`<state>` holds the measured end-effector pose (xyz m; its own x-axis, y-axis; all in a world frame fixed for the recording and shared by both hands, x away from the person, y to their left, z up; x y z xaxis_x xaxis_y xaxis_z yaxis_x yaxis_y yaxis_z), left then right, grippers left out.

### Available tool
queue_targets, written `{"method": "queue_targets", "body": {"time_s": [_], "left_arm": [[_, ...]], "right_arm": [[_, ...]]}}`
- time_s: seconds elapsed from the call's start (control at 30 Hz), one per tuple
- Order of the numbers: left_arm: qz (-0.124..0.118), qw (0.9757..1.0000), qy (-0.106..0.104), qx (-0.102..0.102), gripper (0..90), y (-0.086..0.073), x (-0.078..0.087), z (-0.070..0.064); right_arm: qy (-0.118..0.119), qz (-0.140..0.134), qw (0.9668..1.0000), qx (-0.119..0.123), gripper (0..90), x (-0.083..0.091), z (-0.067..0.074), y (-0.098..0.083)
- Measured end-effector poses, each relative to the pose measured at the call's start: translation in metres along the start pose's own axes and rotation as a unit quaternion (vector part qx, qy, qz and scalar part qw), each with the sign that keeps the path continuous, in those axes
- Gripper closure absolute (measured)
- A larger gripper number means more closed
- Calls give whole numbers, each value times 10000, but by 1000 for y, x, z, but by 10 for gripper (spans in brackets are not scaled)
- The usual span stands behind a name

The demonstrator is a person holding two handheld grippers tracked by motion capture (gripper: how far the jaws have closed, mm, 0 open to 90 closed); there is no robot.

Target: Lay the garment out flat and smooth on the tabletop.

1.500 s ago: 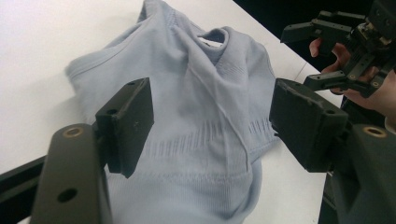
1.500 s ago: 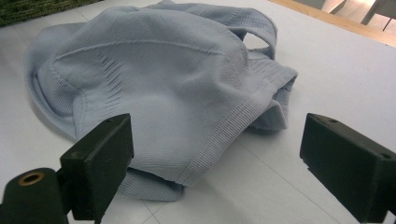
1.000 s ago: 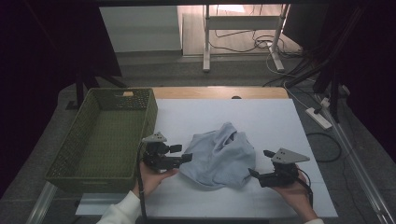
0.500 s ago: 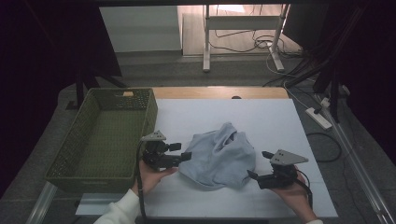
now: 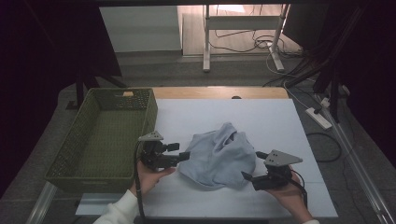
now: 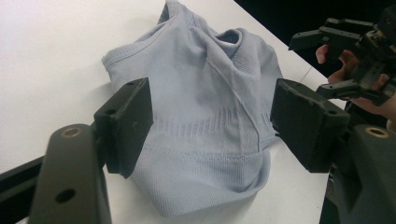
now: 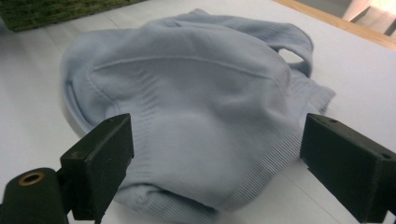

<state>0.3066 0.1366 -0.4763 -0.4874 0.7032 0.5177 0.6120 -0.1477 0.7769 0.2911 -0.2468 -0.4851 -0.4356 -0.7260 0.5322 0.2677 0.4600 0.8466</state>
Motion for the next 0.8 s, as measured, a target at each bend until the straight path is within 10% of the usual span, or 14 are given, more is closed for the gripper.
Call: {"method": "queue_targets", "body": {"time_s": [0.8], "left_arm": [[3,10000,52,21,282,-3,3,-2]], "right_arm": [[421,183,9983,357,105,-26,27,15]]}}
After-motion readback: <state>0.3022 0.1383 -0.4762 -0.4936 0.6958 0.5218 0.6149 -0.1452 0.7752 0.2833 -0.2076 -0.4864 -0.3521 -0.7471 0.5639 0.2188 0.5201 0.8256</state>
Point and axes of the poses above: each handheld gripper's, and its own axes: x roughly backward along the jaws, y roughly out of its top, z roughly to its left, the point moved 1 cm from there along -x, roughly forward along the jaws, and after that the axes turned 7 degrees about y, right-handed, at the moved point
